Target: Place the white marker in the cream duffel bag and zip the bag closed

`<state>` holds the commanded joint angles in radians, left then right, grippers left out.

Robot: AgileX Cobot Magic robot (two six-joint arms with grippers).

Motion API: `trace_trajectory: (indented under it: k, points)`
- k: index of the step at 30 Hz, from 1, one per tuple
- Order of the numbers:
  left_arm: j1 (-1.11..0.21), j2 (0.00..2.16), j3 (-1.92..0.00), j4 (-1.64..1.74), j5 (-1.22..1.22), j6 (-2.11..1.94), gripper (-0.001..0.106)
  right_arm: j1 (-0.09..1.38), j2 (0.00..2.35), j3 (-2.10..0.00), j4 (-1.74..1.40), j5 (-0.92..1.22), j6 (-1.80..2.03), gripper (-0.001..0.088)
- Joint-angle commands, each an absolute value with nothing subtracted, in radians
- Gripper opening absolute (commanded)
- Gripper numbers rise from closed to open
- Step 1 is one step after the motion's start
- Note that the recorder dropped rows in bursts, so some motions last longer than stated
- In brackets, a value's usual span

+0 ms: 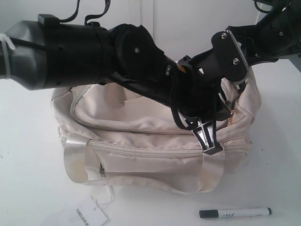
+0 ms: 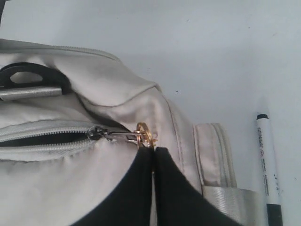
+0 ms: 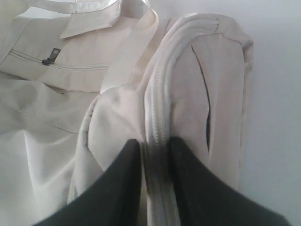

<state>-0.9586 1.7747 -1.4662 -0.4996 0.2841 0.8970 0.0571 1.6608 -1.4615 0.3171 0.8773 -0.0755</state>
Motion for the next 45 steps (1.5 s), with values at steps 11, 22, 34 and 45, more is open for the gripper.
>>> trace_trajectory:
  k: [11, 22, 34, 45]
  points:
    - [-0.959, 1.775, -1.466, -0.500, 0.286, 0.964, 0.000, 0.059, 1.660, -1.516, 0.404, 1.016, -0.138, 0.0304]
    - [-0.959, 1.775, -1.466, -0.500, 0.284, 0.969, 0.000, 0.119, 1.664, -1.516, 0.426, 1.030, -0.183, 0.0452]
    - [-0.959, 1.775, -1.466, -0.500, 0.284, 0.969, 0.000, 0.139, 1.719, -1.516, 0.422, 1.016, -0.181, 0.0498]
    - [-0.959, 1.775, -1.466, -0.500, 0.284, 0.969, 0.000, 0.139, 1.785, -1.514, 0.422, 1.052, -0.181, 0.0519]
